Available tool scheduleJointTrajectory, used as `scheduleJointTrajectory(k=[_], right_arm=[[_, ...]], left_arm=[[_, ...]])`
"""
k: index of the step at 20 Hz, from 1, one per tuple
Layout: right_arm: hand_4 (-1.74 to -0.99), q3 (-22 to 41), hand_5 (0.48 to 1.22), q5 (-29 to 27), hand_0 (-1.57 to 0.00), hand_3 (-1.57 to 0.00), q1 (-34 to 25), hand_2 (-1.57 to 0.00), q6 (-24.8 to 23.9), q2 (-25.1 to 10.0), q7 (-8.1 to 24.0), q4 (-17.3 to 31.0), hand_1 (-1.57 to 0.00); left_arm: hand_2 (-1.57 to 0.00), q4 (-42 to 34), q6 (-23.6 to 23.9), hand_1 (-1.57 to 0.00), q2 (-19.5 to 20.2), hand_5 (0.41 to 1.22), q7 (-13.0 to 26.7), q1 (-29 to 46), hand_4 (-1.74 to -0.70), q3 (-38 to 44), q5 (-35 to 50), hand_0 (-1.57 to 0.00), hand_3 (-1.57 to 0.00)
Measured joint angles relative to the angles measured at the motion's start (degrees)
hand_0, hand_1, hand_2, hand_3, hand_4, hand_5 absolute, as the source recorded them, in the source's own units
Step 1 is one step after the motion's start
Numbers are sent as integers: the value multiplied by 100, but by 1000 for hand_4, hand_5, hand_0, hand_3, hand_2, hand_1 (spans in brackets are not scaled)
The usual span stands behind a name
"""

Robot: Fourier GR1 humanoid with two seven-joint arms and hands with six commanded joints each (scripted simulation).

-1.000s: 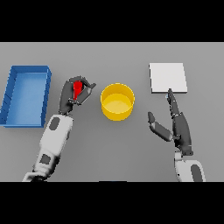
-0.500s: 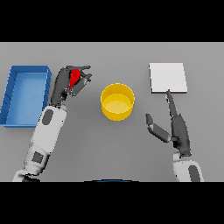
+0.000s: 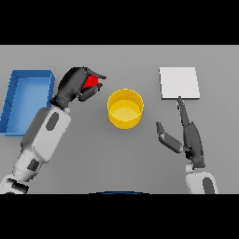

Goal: Pick up the red beaker and tilt it to pour out 1 green nut into yellow bowl. Pick up the yellow bowl and place it on the metallic measuring scale.

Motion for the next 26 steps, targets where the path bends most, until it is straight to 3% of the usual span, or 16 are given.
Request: scheduleJointTrajectory(k=[4, 6, 10, 11, 13, 23, 26], right_arm=[[-1054, 23, 691, 51, 1, 1, 2, 1, -5, -22, -91, -60, 1], [-1068, 26, 689, 38, 1, 1, -36, 1, -11, 22, 35, -53, 1], [-1063, 43, 681, -13, 1, 1, -30, 1, 23, 64, 7, -43, 1], [-1060, 43, 675, -38, 1, 1, 45, 1, 59, 27, -115, -95, 1], [-1056, 13, 672, -100, 1, 1, 23, 1, 78, 54, 55, -47, 1], [-1060, 56, 696, -60, 1, 1, -40, 1, 121, 45, 27, 54, 1], [-1058, 63, 700, -203, 1, 1, 0, 1, 182, 114, -113, -1, 1]], left_arm=[[-1569, 347, -458, -1569, 278, 1186, 186, -738, -1740, -846, -968, -1569, -1568], [-1569, 535, -741, -1570, 390, 1199, 254, -1073, -1740, -1207, -1348, -1569, -1569], [-1570, 927, -1442, -1570, 456, 1212, 174, -1755, -1582, -1928, -1955, -1570, -1570], [-1571, 1032, -1553, -1571, 481, 1214, 102, -1881, -1612, -2108, -2103, -1570, -1570], [-1571, 1230, -1785, -1571, 401, 1216, 154, -2124, -1657, -2401, -2313, -1571, -1571], [-1571, 1839, -2014, -1571, 441, 1220, -20, -2989, -1732, -3712, -3321, -1571, -1571], [-1571, 1892, -1902, -1571, 247, 1221, 150, -3022, -1736, -3912, -3437, -1571, -1571]])
